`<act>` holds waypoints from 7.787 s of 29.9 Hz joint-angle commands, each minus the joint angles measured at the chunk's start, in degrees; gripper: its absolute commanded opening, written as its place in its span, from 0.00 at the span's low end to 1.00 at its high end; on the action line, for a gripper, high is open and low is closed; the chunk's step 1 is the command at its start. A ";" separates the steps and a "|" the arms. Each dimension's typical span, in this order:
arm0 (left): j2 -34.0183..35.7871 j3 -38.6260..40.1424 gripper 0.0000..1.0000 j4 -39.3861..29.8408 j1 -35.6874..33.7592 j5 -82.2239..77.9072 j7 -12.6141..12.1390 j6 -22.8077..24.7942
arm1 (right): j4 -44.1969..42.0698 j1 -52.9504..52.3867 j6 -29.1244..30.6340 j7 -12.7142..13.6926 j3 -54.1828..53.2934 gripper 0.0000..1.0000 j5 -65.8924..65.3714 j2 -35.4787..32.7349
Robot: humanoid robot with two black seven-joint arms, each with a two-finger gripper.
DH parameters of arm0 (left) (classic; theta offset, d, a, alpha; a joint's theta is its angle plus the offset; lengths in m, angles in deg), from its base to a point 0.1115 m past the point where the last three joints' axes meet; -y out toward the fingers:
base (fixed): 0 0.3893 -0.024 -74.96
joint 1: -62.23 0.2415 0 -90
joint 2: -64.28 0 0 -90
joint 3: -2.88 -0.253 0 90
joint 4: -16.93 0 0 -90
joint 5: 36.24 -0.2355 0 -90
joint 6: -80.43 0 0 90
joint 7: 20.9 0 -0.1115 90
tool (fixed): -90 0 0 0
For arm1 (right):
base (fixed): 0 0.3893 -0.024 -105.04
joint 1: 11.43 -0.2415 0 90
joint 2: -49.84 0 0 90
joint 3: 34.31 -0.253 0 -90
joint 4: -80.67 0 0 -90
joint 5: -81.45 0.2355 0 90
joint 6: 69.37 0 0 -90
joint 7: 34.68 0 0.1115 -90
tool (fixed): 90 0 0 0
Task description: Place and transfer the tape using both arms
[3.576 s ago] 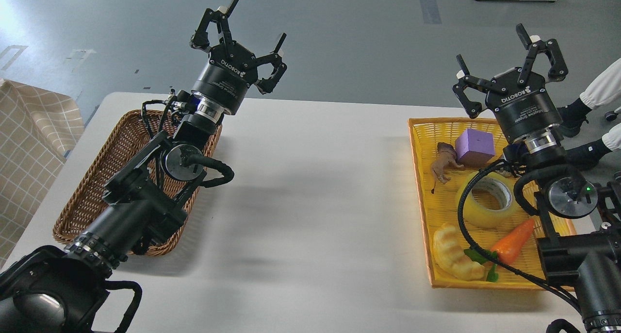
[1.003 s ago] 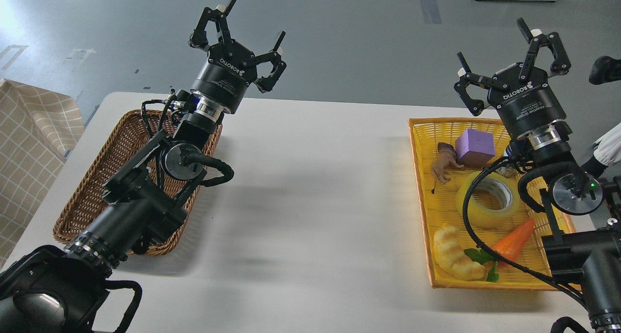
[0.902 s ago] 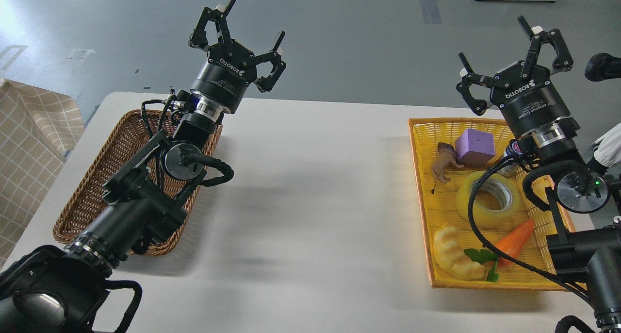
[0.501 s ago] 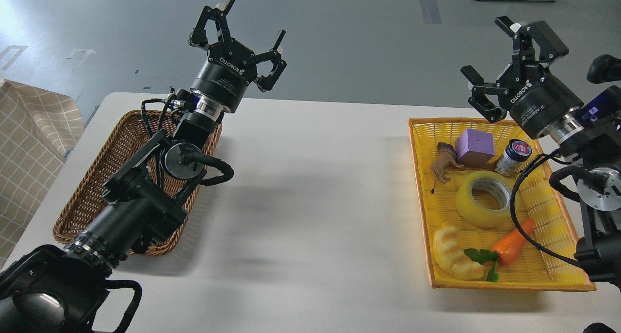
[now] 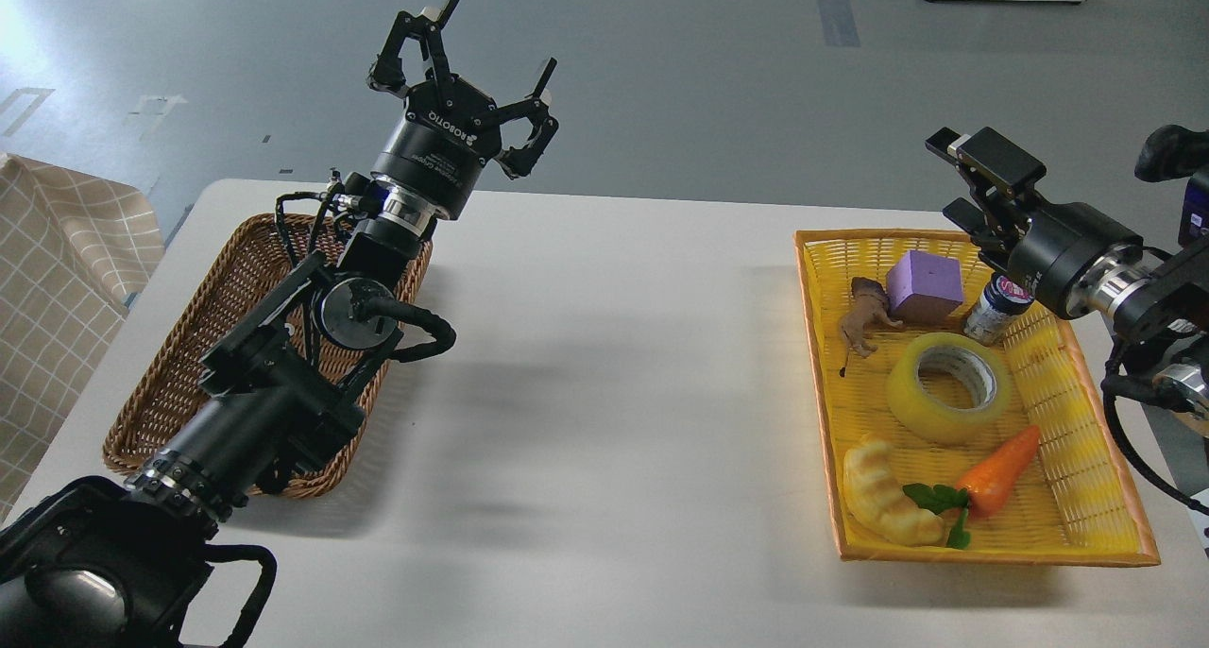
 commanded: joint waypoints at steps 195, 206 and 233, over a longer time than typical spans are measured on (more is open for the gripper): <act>-0.09 1.41 0.98 -0.18 1.06 -0.09 0.00 0.00 | -15.42 -30.39 -0.01 -8.40 46.30 1.00 4.94 1.04; 0.26 0.53 0.98 -0.09 1.06 -0.18 -0.09 0.00 | -13.65 -17.83 -0.01 -8.32 26.01 1.00 33.27 -2.84; -0.09 0.35 0.98 0.44 0.62 -1.06 -0.18 0.00 | -18.92 -16.15 -0.01 -1.81 -8.28 1.00 72.75 12.26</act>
